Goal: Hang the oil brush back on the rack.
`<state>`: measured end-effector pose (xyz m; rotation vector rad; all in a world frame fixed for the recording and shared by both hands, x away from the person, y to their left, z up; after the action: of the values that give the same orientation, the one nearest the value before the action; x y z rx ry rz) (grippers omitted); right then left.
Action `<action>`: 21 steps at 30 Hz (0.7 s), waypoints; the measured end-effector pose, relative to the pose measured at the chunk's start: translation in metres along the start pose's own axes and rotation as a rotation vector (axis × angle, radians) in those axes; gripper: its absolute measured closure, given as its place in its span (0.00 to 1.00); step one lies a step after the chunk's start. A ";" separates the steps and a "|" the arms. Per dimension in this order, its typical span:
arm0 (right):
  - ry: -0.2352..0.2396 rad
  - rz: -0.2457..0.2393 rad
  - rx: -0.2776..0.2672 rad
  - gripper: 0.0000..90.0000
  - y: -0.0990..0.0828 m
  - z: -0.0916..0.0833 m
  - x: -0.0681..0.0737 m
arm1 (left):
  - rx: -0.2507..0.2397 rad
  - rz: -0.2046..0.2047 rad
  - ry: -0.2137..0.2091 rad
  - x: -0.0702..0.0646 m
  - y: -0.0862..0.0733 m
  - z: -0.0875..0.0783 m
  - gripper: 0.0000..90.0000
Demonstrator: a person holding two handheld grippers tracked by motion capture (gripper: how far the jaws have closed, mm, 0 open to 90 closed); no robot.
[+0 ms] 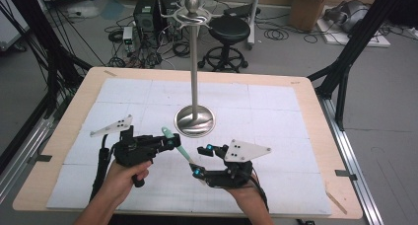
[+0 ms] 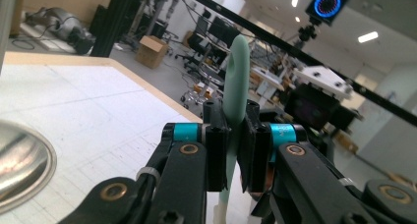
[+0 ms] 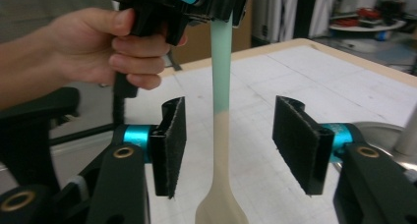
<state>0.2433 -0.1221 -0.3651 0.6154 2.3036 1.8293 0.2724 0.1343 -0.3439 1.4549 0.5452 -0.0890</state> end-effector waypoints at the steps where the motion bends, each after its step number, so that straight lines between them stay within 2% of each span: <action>1: 0.000 0.000 0.000 0.50 0.000 0.000 0.000 | 0.000 0.000 0.000 0.000 0.000 0.000 0.92; 2: 0.045 0.010 0.000 0.48 0.002 -0.002 -0.003 | 0.019 0.032 -0.016 -0.002 0.004 -0.002 0.92; 3: 0.055 0.005 0.001 0.47 0.003 -0.003 -0.004 | 0.019 0.032 -0.016 -0.002 0.004 -0.002 0.92; 4: 0.084 0.016 0.008 0.46 0.003 -0.003 -0.006 | 0.042 0.067 -0.043 -0.004 0.008 -0.004 0.92; 5: 0.106 0.021 0.010 0.46 0.004 -0.002 -0.007 | 0.042 0.067 -0.043 -0.004 0.008 -0.004 0.92; 6: 0.131 0.028 0.014 0.45 0.004 -0.002 -0.008 | 0.066 0.101 -0.071 -0.008 0.013 -0.005 0.92; 8: 0.185 0.037 0.024 0.45 0.005 0.000 -0.010 | 0.090 0.137 -0.107 -0.011 0.018 -0.006 0.92; 12: 0.255 0.038 0.038 0.47 0.008 0.003 -0.011 | 0.131 0.198 -0.173 -0.019 0.025 -0.008 0.92; 16: 0.339 0.027 0.062 0.54 0.012 0.008 -0.006 | 0.160 0.228 -0.201 -0.023 0.026 -0.007 0.92; 21: 0.392 0.012 0.084 0.66 0.013 0.017 0.000 | 0.168 0.244 -0.231 -0.025 0.023 -0.006 0.92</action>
<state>0.2521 -0.1046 -0.3570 0.2998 2.6320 2.0185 0.2571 0.1360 -0.3126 1.6390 0.1722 -0.1099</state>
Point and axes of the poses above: each handheld gripper's, and its own axes: z roughly forward along the jaws, y roughly out of its top, x roughly to its left, the point moved 2 cm from there along z, roughly forward along the jaws, and after that the axes turned 3 degrees about z, right-handed, at the moved point
